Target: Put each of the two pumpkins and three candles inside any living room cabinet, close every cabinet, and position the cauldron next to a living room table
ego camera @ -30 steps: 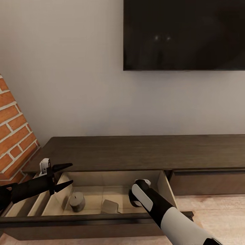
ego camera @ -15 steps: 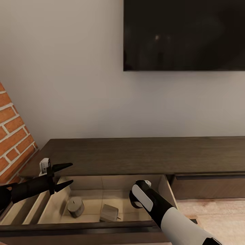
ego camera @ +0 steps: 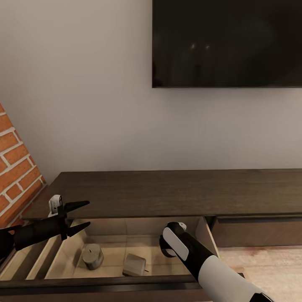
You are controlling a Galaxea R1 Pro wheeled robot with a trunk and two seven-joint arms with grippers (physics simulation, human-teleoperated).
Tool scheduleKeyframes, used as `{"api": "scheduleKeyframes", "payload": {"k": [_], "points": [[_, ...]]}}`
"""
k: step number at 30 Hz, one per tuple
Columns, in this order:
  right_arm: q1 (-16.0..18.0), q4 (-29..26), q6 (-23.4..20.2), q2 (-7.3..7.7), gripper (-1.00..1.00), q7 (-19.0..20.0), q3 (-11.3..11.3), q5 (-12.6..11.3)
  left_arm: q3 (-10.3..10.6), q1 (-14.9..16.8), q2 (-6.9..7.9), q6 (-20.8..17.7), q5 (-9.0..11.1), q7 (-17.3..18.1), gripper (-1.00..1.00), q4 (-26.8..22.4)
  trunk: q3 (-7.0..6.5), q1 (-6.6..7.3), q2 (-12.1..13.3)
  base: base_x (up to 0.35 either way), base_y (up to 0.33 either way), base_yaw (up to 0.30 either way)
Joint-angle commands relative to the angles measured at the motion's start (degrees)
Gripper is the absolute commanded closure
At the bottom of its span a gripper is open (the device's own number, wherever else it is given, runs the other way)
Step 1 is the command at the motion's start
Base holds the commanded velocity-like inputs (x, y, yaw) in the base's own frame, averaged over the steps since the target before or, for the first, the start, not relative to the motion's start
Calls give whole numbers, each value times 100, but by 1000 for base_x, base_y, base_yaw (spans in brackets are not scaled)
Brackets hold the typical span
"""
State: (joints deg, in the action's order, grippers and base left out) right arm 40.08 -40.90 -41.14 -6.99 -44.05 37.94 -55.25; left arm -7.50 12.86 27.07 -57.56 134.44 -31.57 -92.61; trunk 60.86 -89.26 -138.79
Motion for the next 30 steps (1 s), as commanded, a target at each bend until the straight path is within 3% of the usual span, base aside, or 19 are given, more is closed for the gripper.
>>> {"api": "scheduleKeyframes", "payload": {"k": [1, 12, 17, 24, 25, 30], "points": [[4, -6, -5, 2, 100, -44, 20, -54, -5, 3, 0, -9, 56, -60, -100, -2, 5, 1, -2, 0, 0, 0], [8, 3, -15, -1, 100, -42, 20, -64, -5, -1, -12, -9, 56, -60, -100, -2, 203, -240, -444, 0, 0, 0], [4, 3, -15, 0, 100, -31, 20, -64, -5, 0, -16, -9, 56, -56, -100, -2, 313, -254, -452, 0, 0, 0], [7, 3, -16, -3, 100, -9, 24, -65, -5, 0, -10, -9, 56, -51, -100, -2, 313, -254, -452, 0, 0, 0], [4, 3, -16, -2, -100, -8, 26, -65, -5, 1, -9, -9, 56, -51, -100, -2, 313, -254, -452, 0, 0, 0], [4, 3, -18, 4, -100, 10, 29, -66, -5, 1, -15, -9, 56, -51, -100, -2, 313, -254, -452, 0, 0, 0]]}}
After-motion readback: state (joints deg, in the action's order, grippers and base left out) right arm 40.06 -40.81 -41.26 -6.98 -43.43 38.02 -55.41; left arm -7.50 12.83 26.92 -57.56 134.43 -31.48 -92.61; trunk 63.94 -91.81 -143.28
